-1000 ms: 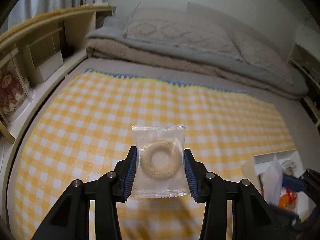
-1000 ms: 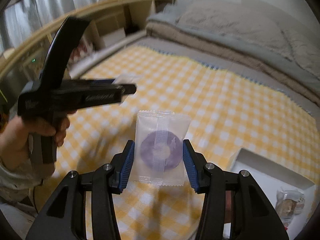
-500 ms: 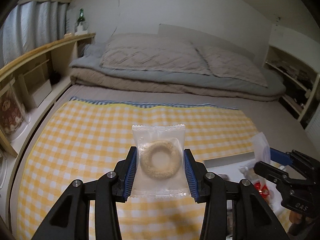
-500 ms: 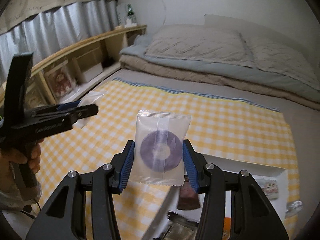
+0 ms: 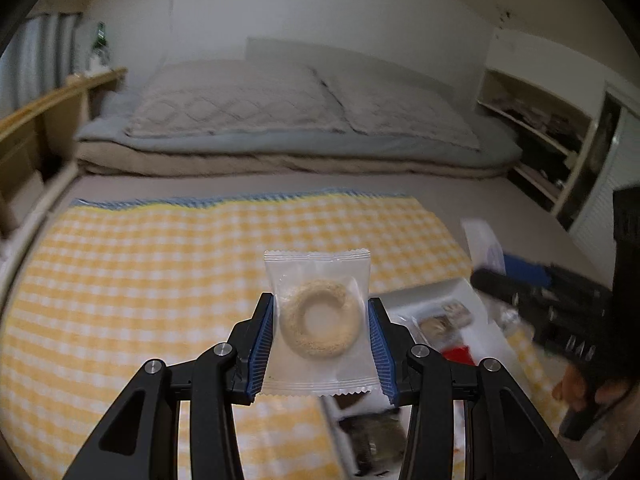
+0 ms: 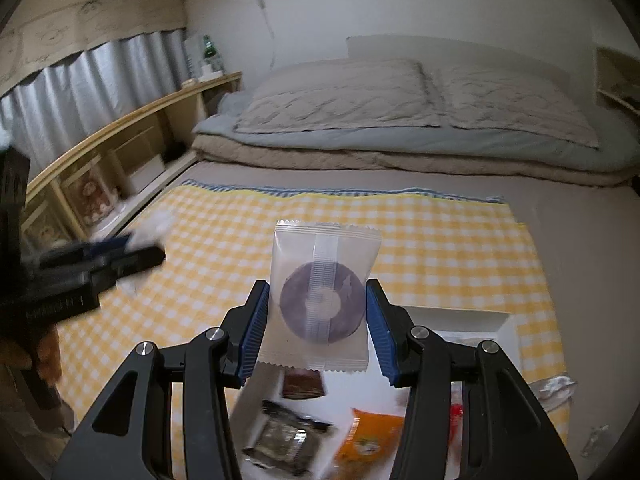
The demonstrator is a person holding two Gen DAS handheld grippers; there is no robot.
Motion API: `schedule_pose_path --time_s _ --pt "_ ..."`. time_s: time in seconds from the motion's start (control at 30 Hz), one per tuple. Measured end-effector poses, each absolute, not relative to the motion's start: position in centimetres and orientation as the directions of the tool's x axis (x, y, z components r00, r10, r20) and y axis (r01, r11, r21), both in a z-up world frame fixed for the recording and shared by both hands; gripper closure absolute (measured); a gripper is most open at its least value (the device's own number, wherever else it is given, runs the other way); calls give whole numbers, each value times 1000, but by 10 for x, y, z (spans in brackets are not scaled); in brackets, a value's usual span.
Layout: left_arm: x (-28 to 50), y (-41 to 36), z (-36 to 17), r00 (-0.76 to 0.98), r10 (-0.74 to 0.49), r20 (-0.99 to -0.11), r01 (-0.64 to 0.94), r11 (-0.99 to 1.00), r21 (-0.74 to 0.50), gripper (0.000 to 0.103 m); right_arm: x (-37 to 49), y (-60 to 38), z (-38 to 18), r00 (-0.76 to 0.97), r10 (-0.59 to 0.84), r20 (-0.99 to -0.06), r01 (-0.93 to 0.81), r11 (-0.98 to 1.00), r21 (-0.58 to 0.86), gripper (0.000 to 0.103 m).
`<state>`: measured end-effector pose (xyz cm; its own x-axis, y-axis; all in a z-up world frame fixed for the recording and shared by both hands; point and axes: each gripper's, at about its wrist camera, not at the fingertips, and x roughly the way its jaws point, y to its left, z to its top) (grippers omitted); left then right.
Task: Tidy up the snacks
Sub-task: 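Carry both packs into the tray and open both tools there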
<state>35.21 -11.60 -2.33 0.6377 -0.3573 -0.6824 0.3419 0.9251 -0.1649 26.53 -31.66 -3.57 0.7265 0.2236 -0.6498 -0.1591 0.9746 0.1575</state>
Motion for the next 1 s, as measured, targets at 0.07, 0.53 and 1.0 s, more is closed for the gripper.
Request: schedule_pose_path --time_s 0.07,0.53,1.0 --pt "354 -126 -33 607 -384 -696 364 913 -186 59 267 -327 -36 729 218 -649 -142 975 169 54" --pt "399 -194 -129 347 -486 -802 501 819 -279 59 291 -371 -85 656 219 -722 -61 969 238 54" --pt "433 -239 -204 179 -444 -878 570 775 -275 59 320 -374 -128 575 236 -783 -28 963 269 54"
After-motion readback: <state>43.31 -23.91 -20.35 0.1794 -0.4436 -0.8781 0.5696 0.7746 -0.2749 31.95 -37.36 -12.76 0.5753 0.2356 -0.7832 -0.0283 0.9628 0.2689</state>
